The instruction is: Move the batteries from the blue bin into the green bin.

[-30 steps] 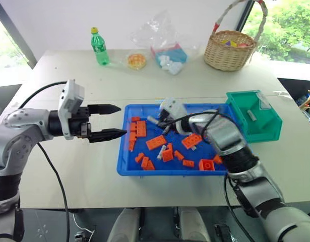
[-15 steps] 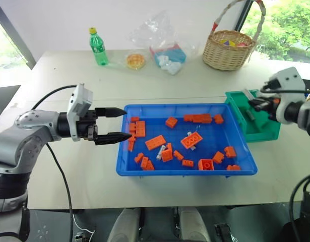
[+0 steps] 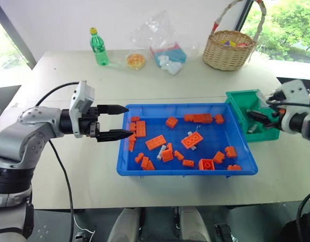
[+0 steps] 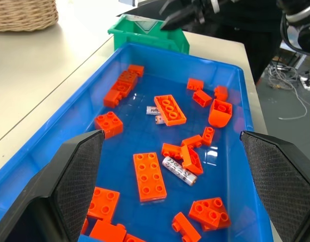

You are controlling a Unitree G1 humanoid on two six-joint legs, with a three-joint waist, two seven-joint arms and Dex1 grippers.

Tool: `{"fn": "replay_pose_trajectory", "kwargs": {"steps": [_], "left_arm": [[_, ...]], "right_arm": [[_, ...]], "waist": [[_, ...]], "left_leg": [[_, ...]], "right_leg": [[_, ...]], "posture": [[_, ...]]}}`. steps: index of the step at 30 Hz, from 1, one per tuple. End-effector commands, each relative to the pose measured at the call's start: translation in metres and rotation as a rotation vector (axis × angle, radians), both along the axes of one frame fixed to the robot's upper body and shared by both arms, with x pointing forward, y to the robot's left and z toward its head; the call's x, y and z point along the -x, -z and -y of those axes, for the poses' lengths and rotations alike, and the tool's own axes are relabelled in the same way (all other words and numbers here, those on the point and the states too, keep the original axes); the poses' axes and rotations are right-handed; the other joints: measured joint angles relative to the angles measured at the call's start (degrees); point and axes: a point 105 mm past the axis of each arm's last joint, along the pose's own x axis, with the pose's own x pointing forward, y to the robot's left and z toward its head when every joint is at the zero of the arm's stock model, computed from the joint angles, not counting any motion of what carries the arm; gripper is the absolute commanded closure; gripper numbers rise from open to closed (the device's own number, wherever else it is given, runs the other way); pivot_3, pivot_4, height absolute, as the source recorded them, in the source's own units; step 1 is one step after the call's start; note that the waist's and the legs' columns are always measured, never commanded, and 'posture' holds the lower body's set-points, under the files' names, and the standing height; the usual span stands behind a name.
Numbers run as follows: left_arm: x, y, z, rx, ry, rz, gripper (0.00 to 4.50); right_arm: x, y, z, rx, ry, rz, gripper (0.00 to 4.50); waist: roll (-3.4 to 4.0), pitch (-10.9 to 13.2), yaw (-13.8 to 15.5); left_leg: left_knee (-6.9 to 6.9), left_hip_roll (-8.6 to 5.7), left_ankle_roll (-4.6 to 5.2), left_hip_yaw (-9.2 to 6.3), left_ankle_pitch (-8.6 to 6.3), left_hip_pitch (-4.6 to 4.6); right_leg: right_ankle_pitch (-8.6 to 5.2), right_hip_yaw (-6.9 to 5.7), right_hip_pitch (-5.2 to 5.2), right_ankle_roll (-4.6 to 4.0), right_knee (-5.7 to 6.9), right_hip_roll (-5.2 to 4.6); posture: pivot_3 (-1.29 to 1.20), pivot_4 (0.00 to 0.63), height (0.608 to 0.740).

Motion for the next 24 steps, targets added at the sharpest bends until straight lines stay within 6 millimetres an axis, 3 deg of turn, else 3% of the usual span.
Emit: {"fn": "replay_pose_trajectory", "kwargs": {"steps": [1, 6, 10, 15, 18, 24], "left_arm": [[0.002, -0.009, 0.0, -0.004, 0.007, 0.042, 0.0], [0.0, -0.01, 0.0, -0.005, 0.003, 0.044, 0.0], [0.0, -0.012, 0.001, -0.004, 0.004, 0.051, 0.0], [0.001, -0.014, 0.0, -0.001, -0.005, 0.059, 0.0], [0.003, -0.013, -0.001, 0.0, -0.015, 0.058, 0.0], [0.005, -0.013, -0.004, 0.004, -0.036, 0.059, 0.0]], "right_arm": [[0.0, -0.045, -0.043, -0.036, -0.235, 0.133, 0.4], [0.013, -0.033, -0.121, -0.015, -0.639, 0.086, 0.4], [0.03, -0.007, -0.162, 0.081, -0.927, 0.022, 0.4], [0.042, 0.032, -0.184, 0.191, -1.162, -0.082, 0.4], [0.048, 0.044, -0.192, 0.182, -1.245, -0.114, 0.4], [0.039, 0.072, -0.21, 0.324, -1.348, -0.034, 0.4]], "waist": [[0.0, 0.0, -0.18], [-0.04, 0.0, 0.12], [-0.06, 0.02, 0.37], [-0.11, 0.04, 0.22], [-0.11, 0.04, 0.21], [-0.13, 0.04, 0.11]], "left_leg": [[-0.01, 0.04, 0.01, 0.04, -0.01, 0.01], [-0.01, 0.17, 0.09, 0.05, -0.06, 0.02], [0.04, 0.11, 0.09, 0.07, -0.06, -0.02], [0.05, 0.09, 0.09, 0.07, -0.06, -0.02], [0.05, 0.09, 0.08, 0.07, -0.06, -0.01], [0.05, 0.11, 0.07, 0.06, -0.06, 0.03]], "right_leg": [[0.0, 0.02, -0.01, 0.0, -0.01, 0.02], [0.0, 0.01, 0.01, -0.01, -0.05, 0.11], [0.01, 0.02, 0.01, 0.0, -0.07, 0.06], [0.01, 0.01, 0.01, 0.01, -0.09, 0.05], [0.01, 0.02, 0.01, 0.01, -0.08, 0.05], [0.01, 0.05, 0.0, 0.0, -0.06, 0.06]], "posture": [[0.0, 0.15, 0.693], [0.0, 0.15, 0.693], [0.0, 0.15, 0.693], [0.0, 0.15, 0.693], [0.0, 0.15, 0.693], [0.0, 0.15, 0.693]]}}
